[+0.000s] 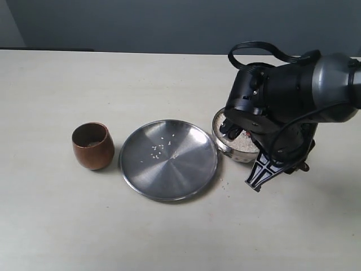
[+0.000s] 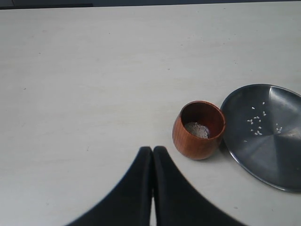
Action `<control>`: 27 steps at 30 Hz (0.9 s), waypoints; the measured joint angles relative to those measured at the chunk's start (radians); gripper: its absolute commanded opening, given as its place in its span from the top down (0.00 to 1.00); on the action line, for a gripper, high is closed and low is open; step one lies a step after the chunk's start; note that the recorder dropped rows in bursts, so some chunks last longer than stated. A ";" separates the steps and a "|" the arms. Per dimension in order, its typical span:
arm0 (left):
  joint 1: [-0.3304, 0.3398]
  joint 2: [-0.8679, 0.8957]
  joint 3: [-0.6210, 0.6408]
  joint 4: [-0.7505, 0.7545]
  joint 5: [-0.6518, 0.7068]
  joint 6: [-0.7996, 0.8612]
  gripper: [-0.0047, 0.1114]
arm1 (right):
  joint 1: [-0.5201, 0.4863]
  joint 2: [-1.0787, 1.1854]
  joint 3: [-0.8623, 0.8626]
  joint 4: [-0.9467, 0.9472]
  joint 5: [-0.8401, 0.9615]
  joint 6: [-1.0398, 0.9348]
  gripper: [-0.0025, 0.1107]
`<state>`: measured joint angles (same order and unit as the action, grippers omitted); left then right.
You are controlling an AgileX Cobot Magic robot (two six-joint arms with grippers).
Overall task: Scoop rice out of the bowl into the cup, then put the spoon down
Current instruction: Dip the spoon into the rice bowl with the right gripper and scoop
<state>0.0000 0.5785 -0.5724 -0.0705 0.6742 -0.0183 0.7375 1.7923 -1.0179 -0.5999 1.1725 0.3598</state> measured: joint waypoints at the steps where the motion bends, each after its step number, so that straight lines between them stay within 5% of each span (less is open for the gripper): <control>1: 0.000 0.000 0.000 0.000 0.000 0.000 0.96 | 0.000 -0.003 0.000 0.002 0.000 0.002 0.98; 27: 0.000 0.000 0.000 0.000 0.000 0.000 0.96 | -0.022 -0.042 0.000 0.094 -0.026 0.045 0.98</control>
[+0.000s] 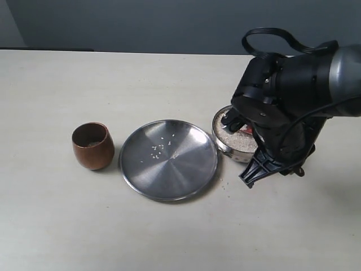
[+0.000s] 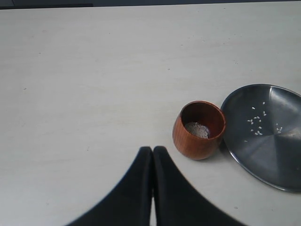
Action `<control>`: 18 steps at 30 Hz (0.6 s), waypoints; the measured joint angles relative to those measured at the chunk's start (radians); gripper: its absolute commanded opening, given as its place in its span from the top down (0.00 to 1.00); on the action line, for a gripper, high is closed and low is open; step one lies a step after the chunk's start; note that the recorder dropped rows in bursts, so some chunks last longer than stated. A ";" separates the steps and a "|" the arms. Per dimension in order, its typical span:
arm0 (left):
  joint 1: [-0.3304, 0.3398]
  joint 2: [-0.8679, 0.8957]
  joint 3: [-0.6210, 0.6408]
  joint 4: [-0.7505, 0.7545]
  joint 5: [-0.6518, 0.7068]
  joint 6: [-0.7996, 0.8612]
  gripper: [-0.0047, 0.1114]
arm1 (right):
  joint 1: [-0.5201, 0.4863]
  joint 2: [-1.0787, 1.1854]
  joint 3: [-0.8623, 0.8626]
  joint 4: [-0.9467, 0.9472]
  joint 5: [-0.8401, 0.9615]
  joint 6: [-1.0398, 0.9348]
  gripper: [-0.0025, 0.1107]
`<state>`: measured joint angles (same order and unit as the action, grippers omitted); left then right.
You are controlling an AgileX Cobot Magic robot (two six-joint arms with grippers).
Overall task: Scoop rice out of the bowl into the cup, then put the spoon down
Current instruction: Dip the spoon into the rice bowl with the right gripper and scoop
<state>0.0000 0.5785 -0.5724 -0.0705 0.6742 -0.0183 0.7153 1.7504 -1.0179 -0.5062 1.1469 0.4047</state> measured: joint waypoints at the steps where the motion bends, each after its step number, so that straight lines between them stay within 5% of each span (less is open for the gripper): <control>1: 0.000 0.000 0.000 0.000 0.000 0.000 0.96 | -0.008 -0.005 0.000 0.002 0.000 0.002 0.98; 18: 0.000 0.000 0.000 0.000 0.000 0.000 0.96 | -0.035 -0.047 0.000 0.108 -0.033 -0.031 0.98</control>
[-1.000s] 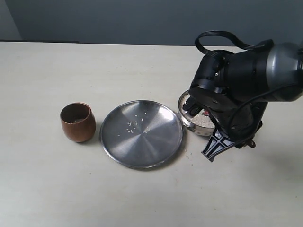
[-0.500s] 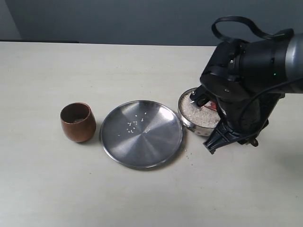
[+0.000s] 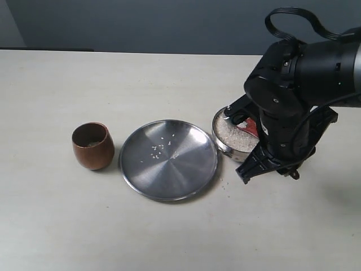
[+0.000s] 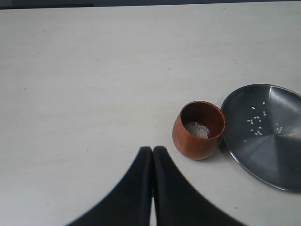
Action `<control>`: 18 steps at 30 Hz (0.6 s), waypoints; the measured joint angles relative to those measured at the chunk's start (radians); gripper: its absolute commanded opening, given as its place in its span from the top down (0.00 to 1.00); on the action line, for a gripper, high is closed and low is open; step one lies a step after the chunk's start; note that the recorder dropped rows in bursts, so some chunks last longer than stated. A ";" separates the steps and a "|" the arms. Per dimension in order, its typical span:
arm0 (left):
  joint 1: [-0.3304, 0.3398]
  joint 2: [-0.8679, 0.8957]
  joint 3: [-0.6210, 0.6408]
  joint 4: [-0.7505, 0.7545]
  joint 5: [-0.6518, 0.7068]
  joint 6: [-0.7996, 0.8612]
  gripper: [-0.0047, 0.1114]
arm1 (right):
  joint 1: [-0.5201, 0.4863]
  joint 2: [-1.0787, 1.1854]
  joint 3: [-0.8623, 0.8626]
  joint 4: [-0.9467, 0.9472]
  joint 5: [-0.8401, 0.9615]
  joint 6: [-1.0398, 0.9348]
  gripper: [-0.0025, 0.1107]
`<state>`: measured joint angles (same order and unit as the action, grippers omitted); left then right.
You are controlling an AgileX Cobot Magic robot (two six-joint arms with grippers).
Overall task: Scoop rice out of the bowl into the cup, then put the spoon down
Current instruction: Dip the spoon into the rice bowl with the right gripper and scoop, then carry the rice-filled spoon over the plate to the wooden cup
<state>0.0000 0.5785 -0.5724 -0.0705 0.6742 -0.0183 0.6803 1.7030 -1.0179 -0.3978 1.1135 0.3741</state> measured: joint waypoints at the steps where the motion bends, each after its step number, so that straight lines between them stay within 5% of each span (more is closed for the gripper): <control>1: 0.000 0.000 0.000 0.000 0.000 0.000 0.96 | 0.000 0.000 0.000 0.004 0.000 0.000 0.98; 18: 0.000 0.000 0.000 0.000 0.000 0.000 0.96 | 0.000 -0.009 -0.009 0.077 -0.016 -0.011 0.98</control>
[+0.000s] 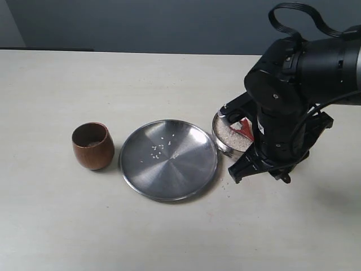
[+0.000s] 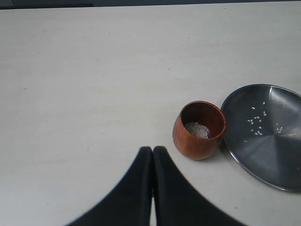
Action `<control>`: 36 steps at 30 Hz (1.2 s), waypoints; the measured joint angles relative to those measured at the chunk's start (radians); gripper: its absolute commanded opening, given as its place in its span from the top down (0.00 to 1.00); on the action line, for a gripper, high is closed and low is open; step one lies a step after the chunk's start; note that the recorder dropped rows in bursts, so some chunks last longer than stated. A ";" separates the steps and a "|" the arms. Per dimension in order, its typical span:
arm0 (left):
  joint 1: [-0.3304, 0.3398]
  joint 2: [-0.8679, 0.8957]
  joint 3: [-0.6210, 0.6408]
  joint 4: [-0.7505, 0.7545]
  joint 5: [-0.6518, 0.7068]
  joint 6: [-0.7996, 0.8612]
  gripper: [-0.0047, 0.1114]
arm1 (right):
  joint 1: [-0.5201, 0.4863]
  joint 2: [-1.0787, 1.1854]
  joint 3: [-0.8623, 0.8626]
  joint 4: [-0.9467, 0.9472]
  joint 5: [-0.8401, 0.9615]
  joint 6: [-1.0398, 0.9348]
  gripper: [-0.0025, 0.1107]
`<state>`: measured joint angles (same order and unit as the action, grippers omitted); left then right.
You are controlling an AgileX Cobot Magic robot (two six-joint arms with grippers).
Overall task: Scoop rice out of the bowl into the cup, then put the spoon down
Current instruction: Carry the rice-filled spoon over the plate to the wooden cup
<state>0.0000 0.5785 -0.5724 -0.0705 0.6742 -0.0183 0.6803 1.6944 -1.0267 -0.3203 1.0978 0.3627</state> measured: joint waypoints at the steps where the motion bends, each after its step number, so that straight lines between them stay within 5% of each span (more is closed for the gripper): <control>1: 0.000 0.000 0.000 0.000 0.000 0.000 0.96 | 0.000 -0.011 -0.020 0.007 -0.004 0.000 0.98; 18: 0.000 0.000 0.000 0.000 0.000 0.000 0.96 | 0.129 0.051 -0.306 0.124 -0.004 -0.041 0.98; 36: 0.000 0.000 0.000 0.000 0.000 0.000 0.96 | 0.302 0.342 -0.669 -0.001 0.115 -0.067 0.98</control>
<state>0.0000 0.5785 -0.5724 -0.0705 0.6742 -0.0183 0.9824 2.0363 -1.6952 -0.3209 1.2126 0.2962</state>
